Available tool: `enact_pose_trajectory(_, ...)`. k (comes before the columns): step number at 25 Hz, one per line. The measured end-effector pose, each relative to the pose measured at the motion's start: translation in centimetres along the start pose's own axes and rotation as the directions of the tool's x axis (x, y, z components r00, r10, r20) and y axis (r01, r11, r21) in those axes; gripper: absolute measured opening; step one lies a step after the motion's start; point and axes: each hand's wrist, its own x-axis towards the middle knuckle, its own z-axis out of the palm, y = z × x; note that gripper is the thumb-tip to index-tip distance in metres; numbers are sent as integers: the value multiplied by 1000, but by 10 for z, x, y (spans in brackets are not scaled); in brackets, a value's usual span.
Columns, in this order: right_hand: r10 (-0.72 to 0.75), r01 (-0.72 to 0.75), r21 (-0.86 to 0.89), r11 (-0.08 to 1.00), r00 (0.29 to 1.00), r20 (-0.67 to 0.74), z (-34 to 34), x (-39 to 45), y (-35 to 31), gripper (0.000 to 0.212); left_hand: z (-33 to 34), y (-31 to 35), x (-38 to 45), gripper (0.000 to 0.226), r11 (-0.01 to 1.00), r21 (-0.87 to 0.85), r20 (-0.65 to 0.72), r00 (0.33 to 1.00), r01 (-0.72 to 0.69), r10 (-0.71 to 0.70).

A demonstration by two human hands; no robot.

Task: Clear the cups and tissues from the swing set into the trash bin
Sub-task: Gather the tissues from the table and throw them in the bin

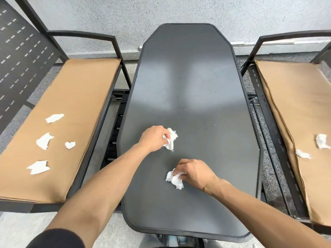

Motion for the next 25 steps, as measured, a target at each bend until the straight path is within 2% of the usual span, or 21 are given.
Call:
enact_pose_trajectory(3, 53, -53, 2, 999, 999, -11, 0, 4, -2, 30, 2, -2, -6, 30, 1000, -18, 8, 1000, -24, 24)
enact_pose_trajectory(7, 175, -175, 18, 984, 981, -82, 4, 5, -8, 25, 3, -15, -12, 24, 994, -67, -14, 997, -82, 82)
enact_pose_trajectory(11, 341, -323, 118, 939, 919, -197, 5, 3, -23, 21, -2, -35, -21, 17, 972, -189, -91, 988, -141, 126)
enact_pose_trajectory(14, 461, -387, 274, 880, 834, -303, 3, -6, -34, 13, -8, -39, -30, 16, 951, -248, -140, 978, -188, 157)
enact_pose_trajectory(20, 521, -399, 342, 851, 729, -445, -8, -28, -47, 14, -8, -28, -64, 17, 919, -322, -234, 960, -226, 154)
enact_pose_trajectory(25, 496, -334, 373, 865, 679, -542, -16, -66, -50, 12, -1, -1, -118, 21, 869, -449, -384, 923, -208, 23)
